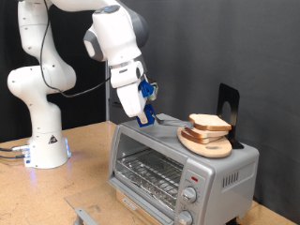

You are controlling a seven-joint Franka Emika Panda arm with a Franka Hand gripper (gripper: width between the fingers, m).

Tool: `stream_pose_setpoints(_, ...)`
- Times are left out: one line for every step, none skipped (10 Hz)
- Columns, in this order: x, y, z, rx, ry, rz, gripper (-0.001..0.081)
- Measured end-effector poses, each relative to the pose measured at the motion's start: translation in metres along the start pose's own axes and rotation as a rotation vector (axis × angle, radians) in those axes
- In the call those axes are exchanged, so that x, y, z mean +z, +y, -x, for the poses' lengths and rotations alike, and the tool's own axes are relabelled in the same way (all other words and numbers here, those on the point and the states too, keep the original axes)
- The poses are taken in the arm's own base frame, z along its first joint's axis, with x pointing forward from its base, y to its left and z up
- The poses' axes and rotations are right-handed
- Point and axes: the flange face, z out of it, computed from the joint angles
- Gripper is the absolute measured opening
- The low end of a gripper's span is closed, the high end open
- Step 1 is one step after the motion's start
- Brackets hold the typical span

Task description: Make a piece of toast with the oven

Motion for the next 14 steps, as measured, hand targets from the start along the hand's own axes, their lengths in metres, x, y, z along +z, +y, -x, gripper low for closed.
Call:
stream_pose_setpoints(0.001,-0.002,0.002,-0.004,-0.004,0.000,0.0425)
stream_pose_setpoints(0.002,-0.002,0.004,-0.006,-0.005,0.001,0.0425)
stream_pose_setpoints(0.002,-0.003,0.005,-0.007,-0.006,0.001,0.0425)
stream_pose_setpoints(0.001,-0.004,0.006,-0.009,-0.005,0.000,0.0425)
stream_pose_setpoints(0.000,-0.004,0.008,-0.009,-0.003,-0.001,0.0425)
stream_pose_setpoints(-0.001,-0.005,0.009,-0.008,0.002,-0.003,0.0425)
stream_pose_setpoints(-0.002,-0.005,0.010,-0.003,0.008,-0.007,0.0425)
stream_pose_setpoints(-0.004,-0.005,0.010,0.009,0.021,-0.013,0.0425)
stream_pose_setpoints(-0.007,-0.005,0.008,0.035,0.054,-0.019,0.0425)
stream_pose_setpoints(-0.010,-0.004,0.006,0.063,0.097,-0.021,0.0425)
stream_pose_setpoints(-0.013,-0.003,0.006,0.086,0.129,-0.023,0.0425)
stream_pose_setpoints(-0.016,-0.002,0.006,0.096,0.146,-0.028,0.0425)
stream_pose_setpoints(-0.019,-0.001,0.008,0.102,0.152,-0.033,0.0425)
stream_pose_setpoints(-0.021,-0.001,0.010,0.104,0.155,-0.035,0.0425)
